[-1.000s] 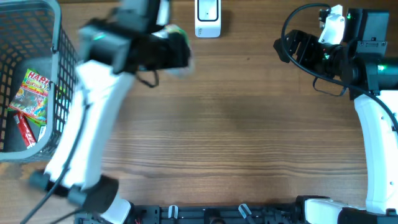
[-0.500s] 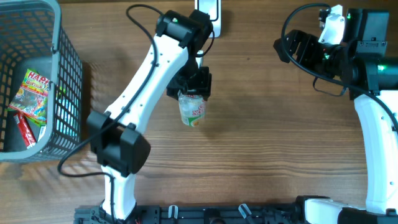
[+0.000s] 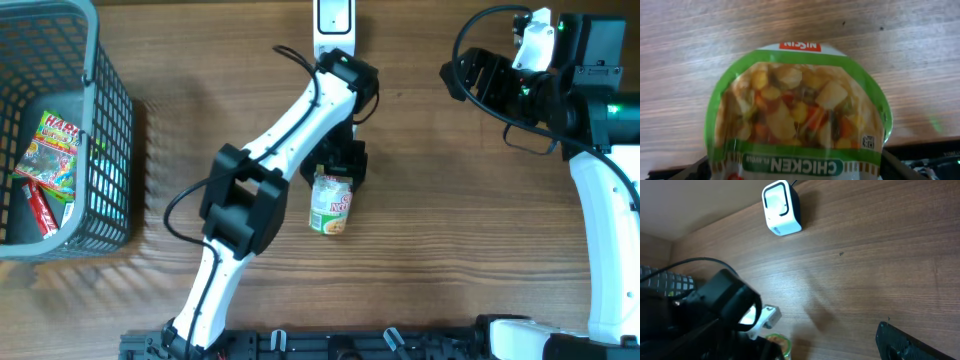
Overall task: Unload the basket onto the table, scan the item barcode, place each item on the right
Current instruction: 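Lift the cup out and set it on the table center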
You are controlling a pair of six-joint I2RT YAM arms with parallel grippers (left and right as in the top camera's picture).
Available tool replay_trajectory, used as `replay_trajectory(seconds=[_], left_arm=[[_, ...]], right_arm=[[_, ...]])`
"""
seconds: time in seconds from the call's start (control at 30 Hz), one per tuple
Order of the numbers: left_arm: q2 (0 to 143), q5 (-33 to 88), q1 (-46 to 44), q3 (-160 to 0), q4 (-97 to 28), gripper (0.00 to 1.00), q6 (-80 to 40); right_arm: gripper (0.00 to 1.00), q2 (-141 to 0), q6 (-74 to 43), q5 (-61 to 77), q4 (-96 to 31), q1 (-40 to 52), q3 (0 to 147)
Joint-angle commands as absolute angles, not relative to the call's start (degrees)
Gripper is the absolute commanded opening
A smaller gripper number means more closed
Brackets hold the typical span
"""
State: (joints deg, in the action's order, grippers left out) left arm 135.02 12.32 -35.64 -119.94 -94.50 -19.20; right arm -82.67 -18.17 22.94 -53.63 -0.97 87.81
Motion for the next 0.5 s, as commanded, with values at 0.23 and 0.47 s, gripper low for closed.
replay_trajectory(seconds=[0.23, 0.47], left_arm=[[137.08, 12.84, -35.27, -119.87, -88.49, 1.0, -18.9], [136.4, 12.75, -34.39, -119.98, -88.47, 1.0, -18.9]], right_arm=[[0.99, -83.07, -18.63, 23.86, -53.6, -1.15, 88.64], [1.0, -83.07, -18.63, 23.86, -53.63, -1.15, 88.64]])
